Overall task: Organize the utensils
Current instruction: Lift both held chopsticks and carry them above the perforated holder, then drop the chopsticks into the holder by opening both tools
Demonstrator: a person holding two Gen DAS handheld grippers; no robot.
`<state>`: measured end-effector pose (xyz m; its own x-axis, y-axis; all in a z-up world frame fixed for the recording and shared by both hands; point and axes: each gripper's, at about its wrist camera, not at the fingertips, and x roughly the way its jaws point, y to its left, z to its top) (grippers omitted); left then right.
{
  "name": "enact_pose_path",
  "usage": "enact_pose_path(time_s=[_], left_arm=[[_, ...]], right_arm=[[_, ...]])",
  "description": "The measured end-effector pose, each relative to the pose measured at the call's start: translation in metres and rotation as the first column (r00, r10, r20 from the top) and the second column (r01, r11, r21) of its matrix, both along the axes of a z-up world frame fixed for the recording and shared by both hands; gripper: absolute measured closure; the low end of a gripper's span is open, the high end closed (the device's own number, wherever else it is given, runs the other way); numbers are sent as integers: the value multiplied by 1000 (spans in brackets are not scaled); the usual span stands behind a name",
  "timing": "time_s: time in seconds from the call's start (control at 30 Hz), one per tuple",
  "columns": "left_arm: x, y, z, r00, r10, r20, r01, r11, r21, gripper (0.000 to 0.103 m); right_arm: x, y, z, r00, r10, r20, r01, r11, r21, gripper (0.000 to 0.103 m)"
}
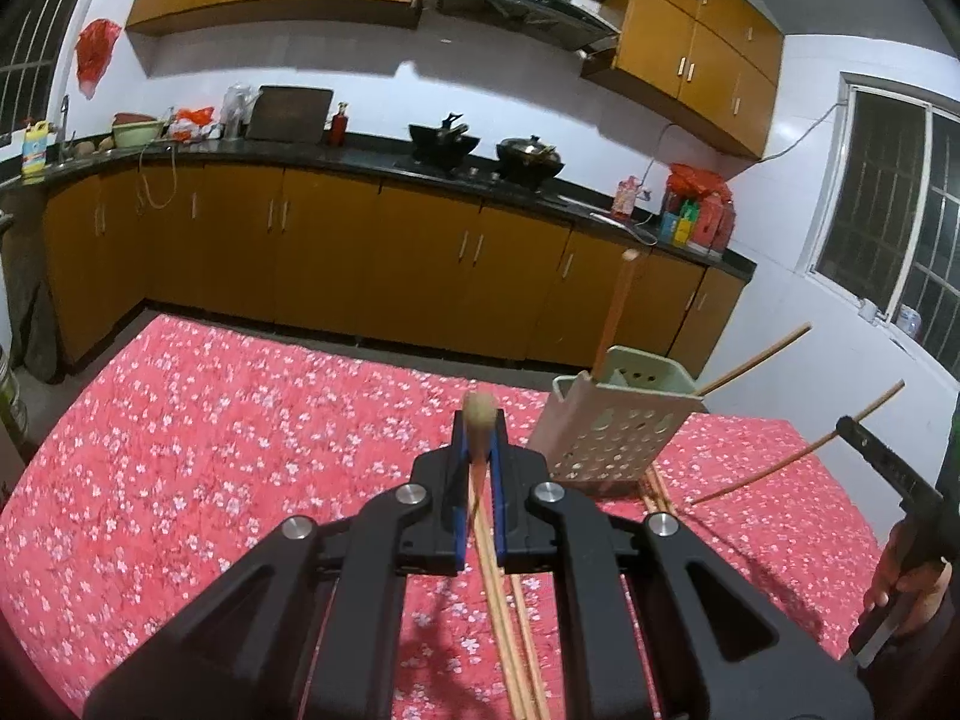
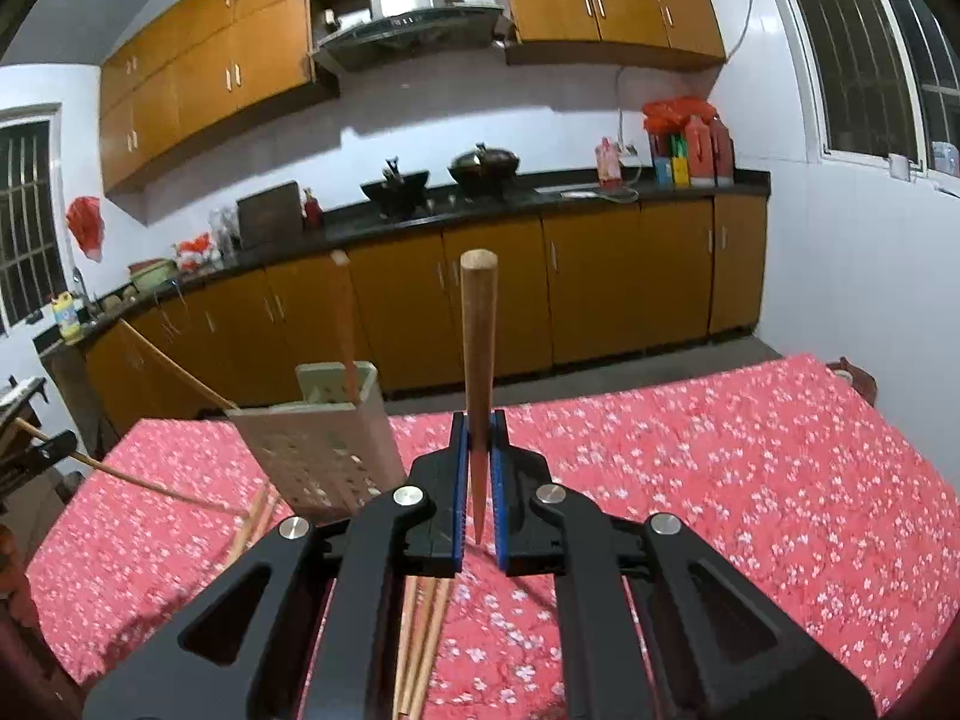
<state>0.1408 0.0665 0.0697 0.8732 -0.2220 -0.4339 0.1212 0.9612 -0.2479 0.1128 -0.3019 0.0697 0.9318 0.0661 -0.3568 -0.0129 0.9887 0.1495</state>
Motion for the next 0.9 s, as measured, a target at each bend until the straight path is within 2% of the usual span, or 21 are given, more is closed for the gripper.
enact_pose_path(time_s=[0.13,0.33,0.57,0.73,0.9], left_arm=[[-6,-6,14,999,-26,34,26,1000,14,96],[-16,-21,49,990,-96,101,95,995,17,96],[-9,-52,94,970,-123,209,117,992,38,96],[11,-74,128,951,-78,298,74,997,26,96],[35,-89,138,939,-26,344,17,999,29,96]], right_arm=[[-8,5,22,997,57,50,-59,998,35,96],[-18,19,56,976,172,132,-181,982,61,95],[-2,37,82,966,165,201,-176,984,38,95],[22,49,82,971,157,181,-160,987,4,95],[50,53,70,982,157,107,-159,987,12,95]])
